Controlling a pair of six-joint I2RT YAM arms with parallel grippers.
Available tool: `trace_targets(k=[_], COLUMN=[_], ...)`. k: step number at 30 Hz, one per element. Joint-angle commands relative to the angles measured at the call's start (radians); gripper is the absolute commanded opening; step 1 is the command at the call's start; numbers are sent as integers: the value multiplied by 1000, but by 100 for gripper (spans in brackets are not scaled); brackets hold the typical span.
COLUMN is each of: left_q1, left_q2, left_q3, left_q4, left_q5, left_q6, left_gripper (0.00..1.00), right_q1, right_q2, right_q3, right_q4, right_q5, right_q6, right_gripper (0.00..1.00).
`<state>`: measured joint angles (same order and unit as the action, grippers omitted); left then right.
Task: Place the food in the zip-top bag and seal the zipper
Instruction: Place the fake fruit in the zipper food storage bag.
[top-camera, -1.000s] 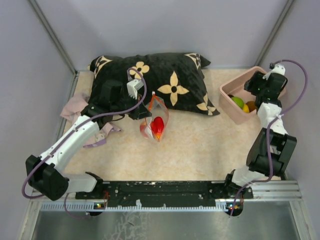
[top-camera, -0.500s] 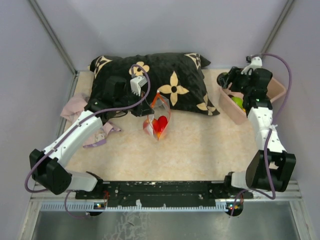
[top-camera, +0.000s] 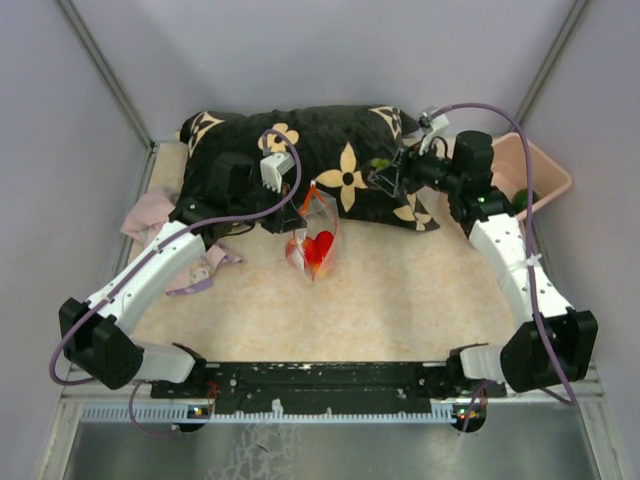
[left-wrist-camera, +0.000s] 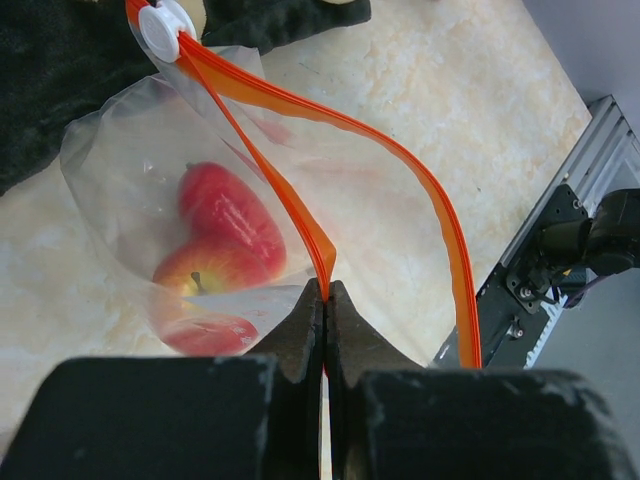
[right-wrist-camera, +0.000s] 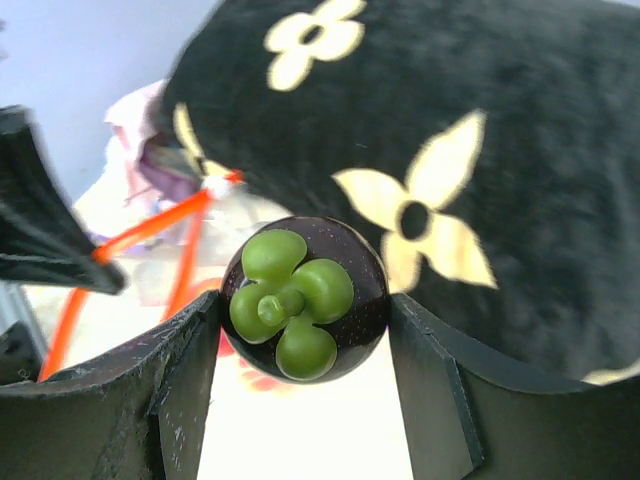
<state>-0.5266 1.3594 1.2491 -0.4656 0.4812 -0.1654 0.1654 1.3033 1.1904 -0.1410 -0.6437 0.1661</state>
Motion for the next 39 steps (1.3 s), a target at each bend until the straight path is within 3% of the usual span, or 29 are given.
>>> trace_targets(k=[1,12,25,39], left_q1=[-4,-4,-5,-16], left_q2=[-11,-23,-33,-20], left_q3=[34,23,21,20], left_q4=[-4,-4,-3,-1], left_q5=[-3,7,20,94], left_q6=[21,17,15,16], left_gripper=[0,0,0,0], right_q1=[85,319,364,389], right_q2=[-50,-2,162,296], right_q3=[84,115,126,65], right_q4=[-21,-86,-286,78], right_q5=[-137,-327,-331,-90], right_q6=[-65,-170,-356,-183], right_gripper=[17,17,17,15])
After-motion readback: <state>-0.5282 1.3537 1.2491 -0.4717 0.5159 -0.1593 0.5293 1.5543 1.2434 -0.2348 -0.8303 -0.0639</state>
